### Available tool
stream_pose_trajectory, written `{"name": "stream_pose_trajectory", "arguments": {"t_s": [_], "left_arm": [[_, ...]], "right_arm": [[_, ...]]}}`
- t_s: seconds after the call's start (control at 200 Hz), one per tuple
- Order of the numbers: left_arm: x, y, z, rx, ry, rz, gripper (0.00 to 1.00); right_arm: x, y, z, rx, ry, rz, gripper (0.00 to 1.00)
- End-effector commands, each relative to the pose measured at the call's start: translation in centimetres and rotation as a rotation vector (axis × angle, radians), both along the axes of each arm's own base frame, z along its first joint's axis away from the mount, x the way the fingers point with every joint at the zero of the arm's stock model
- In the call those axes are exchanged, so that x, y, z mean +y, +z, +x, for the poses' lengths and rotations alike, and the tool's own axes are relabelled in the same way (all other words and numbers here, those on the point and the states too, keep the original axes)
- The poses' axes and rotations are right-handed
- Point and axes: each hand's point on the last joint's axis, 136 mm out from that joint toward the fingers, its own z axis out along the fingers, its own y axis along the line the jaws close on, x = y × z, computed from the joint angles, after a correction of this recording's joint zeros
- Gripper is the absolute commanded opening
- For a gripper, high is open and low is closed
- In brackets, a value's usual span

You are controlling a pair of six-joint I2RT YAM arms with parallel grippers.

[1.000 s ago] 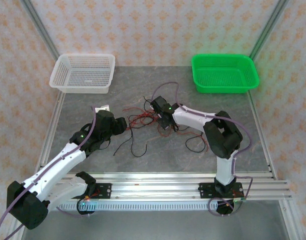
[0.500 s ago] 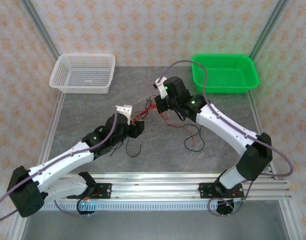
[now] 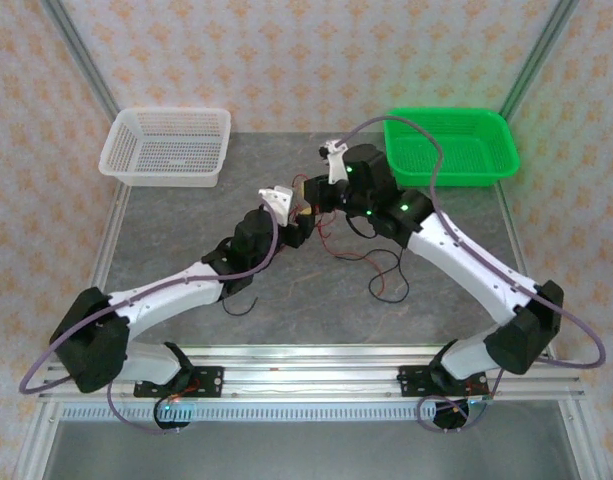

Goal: Untangle the cables

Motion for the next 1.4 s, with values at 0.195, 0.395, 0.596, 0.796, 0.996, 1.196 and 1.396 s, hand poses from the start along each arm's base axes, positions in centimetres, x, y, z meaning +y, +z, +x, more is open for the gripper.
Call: {"name": "stream_pose_trajectory", "arguments": {"t_s": [0.195,0.395,0.596,0.796,0.996,1.196,1.396], "left_arm": [[-1.7,-1.6,3.3,-0.039,0.035,-0.037,0.62],[-0.6,-7.0,3.7,0.043,0.084,-0.034,0.59],[1.2,-11.1,3.0,0.116,0.120,-0.019,0.59],[3.5,-14.8,2.4,0.188,0.168,-0.037,0.58],[4.7,-17.5,2.2,0.246,0.201,-0.049,0.57],[4.0,-17.3,2.1,0.266,0.166,-0.063,0.59],[2.7,-12.0,2.3,0.208,0.108,-0.047,0.76]], "right_arm": [[-3.1,8.6,-1.7,-0.124,-0.083,0.172,0.00],[-7.2,14.6,-1.9,-0.230,-0.251,0.213,0.00],[-11.7,20.6,-1.5,-0.374,-0.450,0.217,0.00],[-15.6,25.4,-0.6,-0.510,-0.653,0.178,0.00],[-19.9,28.6,1.7,-0.591,-0.815,0.162,0.00],[-24.3,29.6,5.2,-0.639,-0.924,0.132,0.00],[-28.4,26.6,11.5,-0.620,-0.955,0.004,0.00]]}}
